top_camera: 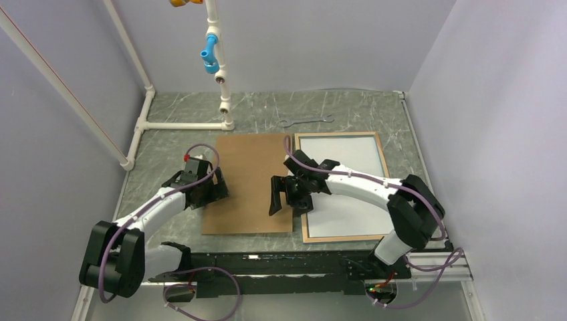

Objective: Put the photo into the frame
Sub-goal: Move the photo frame item to the center of the board.

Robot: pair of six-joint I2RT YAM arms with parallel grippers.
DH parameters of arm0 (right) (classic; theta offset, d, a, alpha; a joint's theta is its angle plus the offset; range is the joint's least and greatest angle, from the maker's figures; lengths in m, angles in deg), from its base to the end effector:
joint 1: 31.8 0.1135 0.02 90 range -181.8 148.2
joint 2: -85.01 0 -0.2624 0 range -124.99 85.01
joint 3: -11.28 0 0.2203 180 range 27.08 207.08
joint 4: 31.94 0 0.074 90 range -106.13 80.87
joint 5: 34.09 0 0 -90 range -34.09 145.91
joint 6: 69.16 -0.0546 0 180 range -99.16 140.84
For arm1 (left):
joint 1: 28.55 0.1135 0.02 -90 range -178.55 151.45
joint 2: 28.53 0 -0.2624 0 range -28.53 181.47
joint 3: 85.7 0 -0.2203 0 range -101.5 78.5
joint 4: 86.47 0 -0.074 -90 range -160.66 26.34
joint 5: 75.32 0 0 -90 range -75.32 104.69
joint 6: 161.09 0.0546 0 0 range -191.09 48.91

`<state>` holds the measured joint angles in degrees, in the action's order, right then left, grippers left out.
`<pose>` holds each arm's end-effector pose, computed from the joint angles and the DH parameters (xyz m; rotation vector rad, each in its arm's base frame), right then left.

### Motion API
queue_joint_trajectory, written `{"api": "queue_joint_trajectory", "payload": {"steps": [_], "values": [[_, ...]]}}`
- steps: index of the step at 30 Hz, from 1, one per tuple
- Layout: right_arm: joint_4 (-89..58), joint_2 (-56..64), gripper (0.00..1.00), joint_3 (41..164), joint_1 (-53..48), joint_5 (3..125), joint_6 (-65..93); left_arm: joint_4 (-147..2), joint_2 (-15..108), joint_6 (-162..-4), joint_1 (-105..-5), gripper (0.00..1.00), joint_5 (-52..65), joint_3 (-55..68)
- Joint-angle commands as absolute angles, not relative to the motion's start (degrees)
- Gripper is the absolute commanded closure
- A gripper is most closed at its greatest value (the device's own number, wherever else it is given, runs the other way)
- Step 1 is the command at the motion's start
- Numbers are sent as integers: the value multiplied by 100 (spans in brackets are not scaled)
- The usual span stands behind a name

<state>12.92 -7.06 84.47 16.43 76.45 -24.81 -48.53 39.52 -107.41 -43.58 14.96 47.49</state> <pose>0.1811 0.2315 0.1922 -0.1918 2.9585 0.8713 0.1866 -0.0498 0.1666 -0.4890 2.5920 -0.3092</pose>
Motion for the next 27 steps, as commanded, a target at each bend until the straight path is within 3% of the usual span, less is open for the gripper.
{"api": "queue_joint_trajectory", "payload": {"steps": [1, 9, 15, 20, 27], "values": [[1, -123, 10, 9129, 1850, 8103, -2598, -4898, 4238, -11849, -4950, 7, -369, 4915], [427, 884, 9, 8507, 1847, 7686, -2636, -5075, 4721, -12127, -5718, 7, -217, 4575], [995, 1517, 3, 7730, 1660, 6544, -2473, -5135, 4777, -12231, -6013, 7, -160, 4325], [1240, 1600, 1, 7355, 1024, 6376, -2142, -5226, 4746, -12275, -6125, 7, -232, 4205], [1061, 1611, 1, 7118, -264, 7024, -1578, -4946, 4829, -12053, -6130, 6, -23, 4059]]}}
